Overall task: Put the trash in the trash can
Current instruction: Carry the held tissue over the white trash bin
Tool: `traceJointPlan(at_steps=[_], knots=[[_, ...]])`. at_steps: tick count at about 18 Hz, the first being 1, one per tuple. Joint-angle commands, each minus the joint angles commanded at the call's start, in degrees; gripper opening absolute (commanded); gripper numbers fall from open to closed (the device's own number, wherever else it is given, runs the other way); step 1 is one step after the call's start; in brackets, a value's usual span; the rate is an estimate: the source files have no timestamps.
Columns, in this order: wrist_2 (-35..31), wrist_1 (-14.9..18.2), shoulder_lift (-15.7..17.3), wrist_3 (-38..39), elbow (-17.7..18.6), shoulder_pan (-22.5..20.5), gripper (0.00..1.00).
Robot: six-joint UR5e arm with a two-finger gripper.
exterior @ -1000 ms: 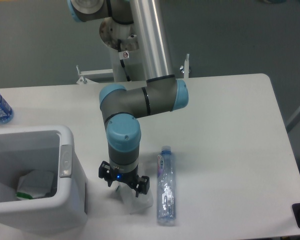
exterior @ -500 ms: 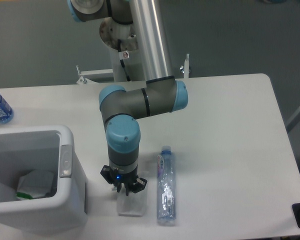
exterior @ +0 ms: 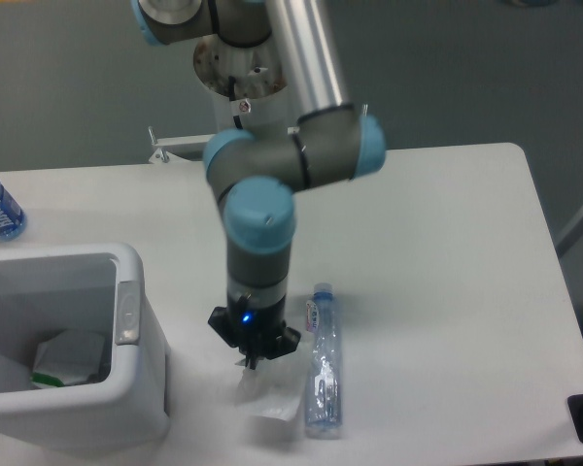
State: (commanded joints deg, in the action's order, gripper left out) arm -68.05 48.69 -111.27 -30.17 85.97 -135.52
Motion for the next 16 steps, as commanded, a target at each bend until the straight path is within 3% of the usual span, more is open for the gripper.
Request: traceJointPlan(at_steps=[8, 11, 14, 16], knots=[[8.2, -0.6, 2.6, 18.3, -12.6, -0.1, 0.00], [8.8, -0.6, 6.4, 21.2, -11.9, 3.0, 0.00], [8.8, -0.5, 10.4, 22.3, -8.1, 6.6, 0.00], [8.7, -0.6, 11.3, 22.6, -5.6, 9.7, 0.00]])
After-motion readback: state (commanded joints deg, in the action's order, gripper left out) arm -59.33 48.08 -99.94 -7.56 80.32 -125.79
